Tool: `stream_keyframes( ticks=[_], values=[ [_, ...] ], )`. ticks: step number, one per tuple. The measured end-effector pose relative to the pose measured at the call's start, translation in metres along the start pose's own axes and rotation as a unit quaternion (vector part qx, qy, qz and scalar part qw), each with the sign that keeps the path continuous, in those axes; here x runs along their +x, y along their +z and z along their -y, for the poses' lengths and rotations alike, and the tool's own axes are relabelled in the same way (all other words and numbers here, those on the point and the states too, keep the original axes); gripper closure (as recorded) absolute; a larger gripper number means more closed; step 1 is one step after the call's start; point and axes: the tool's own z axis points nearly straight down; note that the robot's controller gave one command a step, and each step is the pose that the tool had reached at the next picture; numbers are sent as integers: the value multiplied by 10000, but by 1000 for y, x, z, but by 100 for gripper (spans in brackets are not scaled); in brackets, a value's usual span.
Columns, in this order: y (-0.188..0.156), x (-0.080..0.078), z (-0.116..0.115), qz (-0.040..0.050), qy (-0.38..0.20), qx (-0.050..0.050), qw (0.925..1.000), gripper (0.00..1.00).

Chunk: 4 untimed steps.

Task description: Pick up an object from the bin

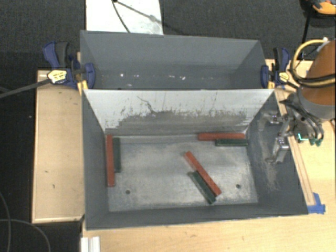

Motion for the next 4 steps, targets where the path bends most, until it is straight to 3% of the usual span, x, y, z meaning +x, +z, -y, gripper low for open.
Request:
stream_keyframes(
  ticks=[1, 2, 3, 4],
  values=[
    [-4, -2, -1, 39, -19, 7, 10000, 0],
    [87, -16, -69, 34, 441, 1, 9990, 100],
    [87, -16, -69, 33, 424, 4, 9991, 0],
    [87, -16, -69, 33, 404, 5, 9992, 100]
  ],
)
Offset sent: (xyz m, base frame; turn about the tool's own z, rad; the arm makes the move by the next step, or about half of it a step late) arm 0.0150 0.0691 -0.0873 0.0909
